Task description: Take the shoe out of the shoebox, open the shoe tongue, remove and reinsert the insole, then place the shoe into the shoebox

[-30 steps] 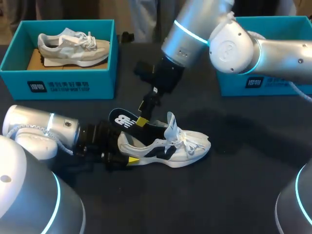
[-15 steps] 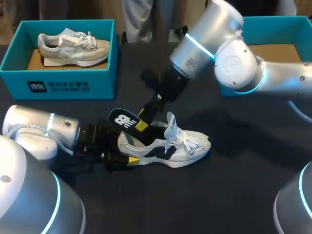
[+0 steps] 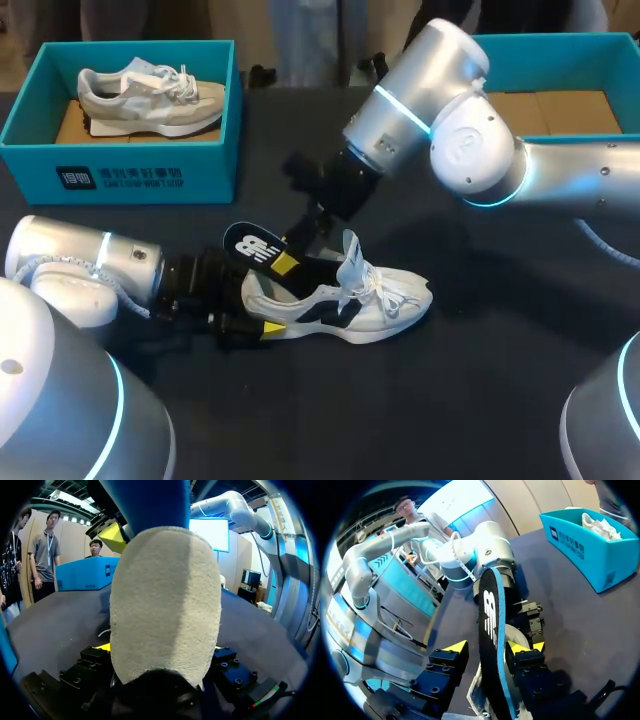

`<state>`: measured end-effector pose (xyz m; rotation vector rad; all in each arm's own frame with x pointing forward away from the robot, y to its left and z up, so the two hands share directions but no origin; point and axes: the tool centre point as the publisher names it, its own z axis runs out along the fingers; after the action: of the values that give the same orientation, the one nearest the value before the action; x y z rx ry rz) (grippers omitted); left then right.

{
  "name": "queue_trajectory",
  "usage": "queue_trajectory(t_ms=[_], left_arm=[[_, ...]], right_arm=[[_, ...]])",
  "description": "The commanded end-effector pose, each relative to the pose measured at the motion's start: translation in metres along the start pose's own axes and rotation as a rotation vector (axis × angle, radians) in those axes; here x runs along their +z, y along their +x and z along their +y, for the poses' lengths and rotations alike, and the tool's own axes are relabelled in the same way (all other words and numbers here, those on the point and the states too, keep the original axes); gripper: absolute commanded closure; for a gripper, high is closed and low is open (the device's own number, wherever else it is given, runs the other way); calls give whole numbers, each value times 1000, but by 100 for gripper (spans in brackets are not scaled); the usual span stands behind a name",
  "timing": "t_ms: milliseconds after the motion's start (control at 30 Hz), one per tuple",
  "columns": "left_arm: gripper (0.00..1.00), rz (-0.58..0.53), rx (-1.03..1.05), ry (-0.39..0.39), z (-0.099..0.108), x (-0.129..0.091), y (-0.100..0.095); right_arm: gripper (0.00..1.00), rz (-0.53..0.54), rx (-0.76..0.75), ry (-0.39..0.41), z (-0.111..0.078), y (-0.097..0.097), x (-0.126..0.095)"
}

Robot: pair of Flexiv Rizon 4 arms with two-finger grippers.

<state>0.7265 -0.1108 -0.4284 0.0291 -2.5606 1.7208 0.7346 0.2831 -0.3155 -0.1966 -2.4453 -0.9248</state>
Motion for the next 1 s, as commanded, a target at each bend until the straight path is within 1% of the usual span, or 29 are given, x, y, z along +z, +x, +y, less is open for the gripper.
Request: queue_trajectory(t_ms=[33,467,567,667,733,833,867,1000], left_arm=[[100,1,-1,-4,3,6,0],[100,1,-1,-4,3,6,0],[100,1,-1,-4,3,6,0],[100,1,-1,-4,3,6,0],[100,1,-1,-4,3,6,0],[100,1,-1,-4,3,6,0],[100,1,-1,-4,3,6,0],[100,1,-1,-4,3,6,0]], right_arm=[[54,21,-8,11,5,-8,6],[56,57,-35,36,6,-11,3],[58,63,-43,37,6,-13,2],[62,68,-43,39,5,-15,1],[69,70,-45,39,6,-16,1],[84,75,-46,36,5,-17,3],[99,76,-47,34,5,-17,4],[100,77,-61,25,7,-17,5]])
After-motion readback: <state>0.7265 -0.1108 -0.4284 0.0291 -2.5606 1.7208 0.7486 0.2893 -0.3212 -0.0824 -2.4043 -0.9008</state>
